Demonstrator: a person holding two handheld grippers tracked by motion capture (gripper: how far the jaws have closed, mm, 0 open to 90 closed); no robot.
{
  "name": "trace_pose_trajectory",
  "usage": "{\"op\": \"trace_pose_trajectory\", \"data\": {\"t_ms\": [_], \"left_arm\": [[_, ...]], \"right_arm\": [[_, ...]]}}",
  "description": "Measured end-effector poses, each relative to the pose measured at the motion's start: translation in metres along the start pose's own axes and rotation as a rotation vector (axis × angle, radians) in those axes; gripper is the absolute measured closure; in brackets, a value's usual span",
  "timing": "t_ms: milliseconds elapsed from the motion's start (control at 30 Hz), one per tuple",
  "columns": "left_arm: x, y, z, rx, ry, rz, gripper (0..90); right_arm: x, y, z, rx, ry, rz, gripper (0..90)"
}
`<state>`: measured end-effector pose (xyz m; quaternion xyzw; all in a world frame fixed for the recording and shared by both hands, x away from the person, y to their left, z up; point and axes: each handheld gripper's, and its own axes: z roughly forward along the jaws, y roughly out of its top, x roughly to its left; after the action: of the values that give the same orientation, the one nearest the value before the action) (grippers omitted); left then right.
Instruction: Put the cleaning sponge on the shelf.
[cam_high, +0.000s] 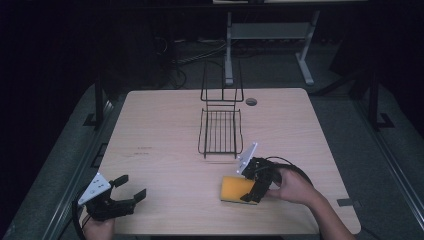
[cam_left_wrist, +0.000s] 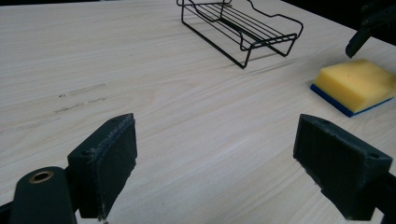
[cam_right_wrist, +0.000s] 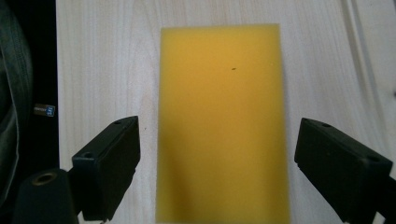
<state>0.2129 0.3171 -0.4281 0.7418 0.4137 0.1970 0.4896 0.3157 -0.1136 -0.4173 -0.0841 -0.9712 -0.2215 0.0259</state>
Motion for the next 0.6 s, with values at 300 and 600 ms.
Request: {"op": "trace_pose_trajectory", "data": {"t_ms": [300,600], "left_arm": [[0.000,0.000,0.001,0.000,-0.004,0.000,12.8],[-0.001,0.000,0.001,-0.001,-0.006,0.000,12.9]], "right_arm": [[-0.004,0.000,0.010,-0.001,0.010,0.020,14.0],[-0.003,-0.001,0.016,-0.009,0.006,0.018,14.0]]}}
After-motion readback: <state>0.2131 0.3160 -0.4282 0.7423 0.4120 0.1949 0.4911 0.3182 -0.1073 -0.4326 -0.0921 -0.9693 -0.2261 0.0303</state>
